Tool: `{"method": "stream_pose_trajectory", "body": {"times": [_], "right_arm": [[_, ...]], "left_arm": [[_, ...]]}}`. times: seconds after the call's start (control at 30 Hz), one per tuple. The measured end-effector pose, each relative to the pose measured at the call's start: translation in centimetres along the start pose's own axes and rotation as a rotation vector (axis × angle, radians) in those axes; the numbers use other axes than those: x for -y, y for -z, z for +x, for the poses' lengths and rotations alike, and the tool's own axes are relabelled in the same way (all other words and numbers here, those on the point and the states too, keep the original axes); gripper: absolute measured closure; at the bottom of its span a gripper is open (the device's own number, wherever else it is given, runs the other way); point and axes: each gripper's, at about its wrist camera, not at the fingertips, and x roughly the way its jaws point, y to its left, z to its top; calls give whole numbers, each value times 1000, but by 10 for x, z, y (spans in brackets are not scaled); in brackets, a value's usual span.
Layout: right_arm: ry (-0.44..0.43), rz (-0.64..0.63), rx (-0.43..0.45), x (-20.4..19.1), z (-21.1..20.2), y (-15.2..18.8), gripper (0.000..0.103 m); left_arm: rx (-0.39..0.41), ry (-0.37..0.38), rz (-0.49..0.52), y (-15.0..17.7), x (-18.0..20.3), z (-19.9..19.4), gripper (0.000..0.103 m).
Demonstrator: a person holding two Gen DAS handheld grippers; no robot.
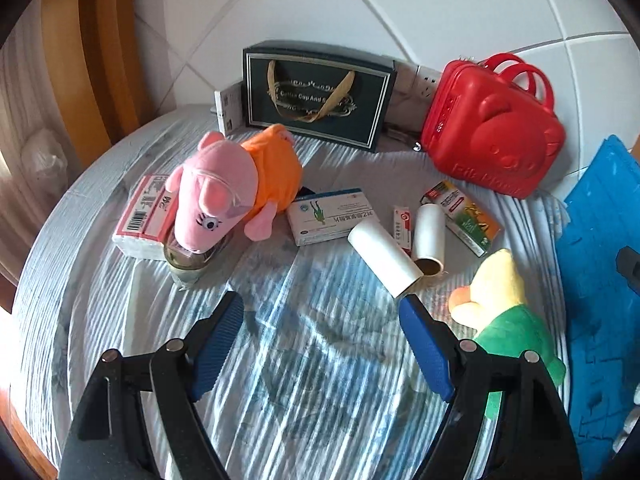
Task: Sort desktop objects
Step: 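Move both tools back toward the white lint rollers, then grasp a white lint roller with the left tool while the right grasps another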
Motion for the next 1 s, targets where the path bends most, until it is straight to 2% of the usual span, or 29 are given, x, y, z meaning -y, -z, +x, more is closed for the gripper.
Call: {"method": "stream_pose_trajectory", "body": {"times": [0.13, 0.27, 0.33, 0.37, 0.43, 0.47, 0.6, 0.7, 0.73, 0.77, 0.83, 1.0], "right_arm": [[-19, 15, -88, 1, 65, -11, 0], [-18, 20, -138, -1, 113, -21, 0], [-7, 24, -163, -2, 134, -28, 0], [-3, 25, -171, -3, 142, -31, 0], [3, 22, -188, -6, 158, -36, 0], [3, 17, -198, -9, 167, -38, 0], [-15, 13, -264, -20, 201, -39, 0], [-40, -8, -316, -32, 222, -35, 0], [-42, -20, -327, -37, 227, -33, 7], [-43, -32, -342, -41, 233, -32, 20], [-45, -45, -378, -49, 247, -29, 37], [-22, -71, -438, -60, 274, -23, 39]], "left_arm": [[-57, 12, -17, -19, 14, 60, 23], [-93, 34, -34, -37, 37, 117, 23], [-107, 32, -19, -41, 49, 140, 27], [-121, 33, -9, -41, 53, 150, 32], [-154, 47, 4, -40, 60, 167, 33], [-170, 49, 15, -38, 62, 174, 39], [-139, 46, 93, -33, 62, 174, 44], [-121, 4, 140, -34, 50, 171, 45], [-120, 0, 144, -36, 44, 172, 45], [-125, 3, 141, -38, 38, 173, 46], [-142, 11, 140, -42, 31, 178, 46], [-183, 39, 123, -45, 25, 193, 46]]}}
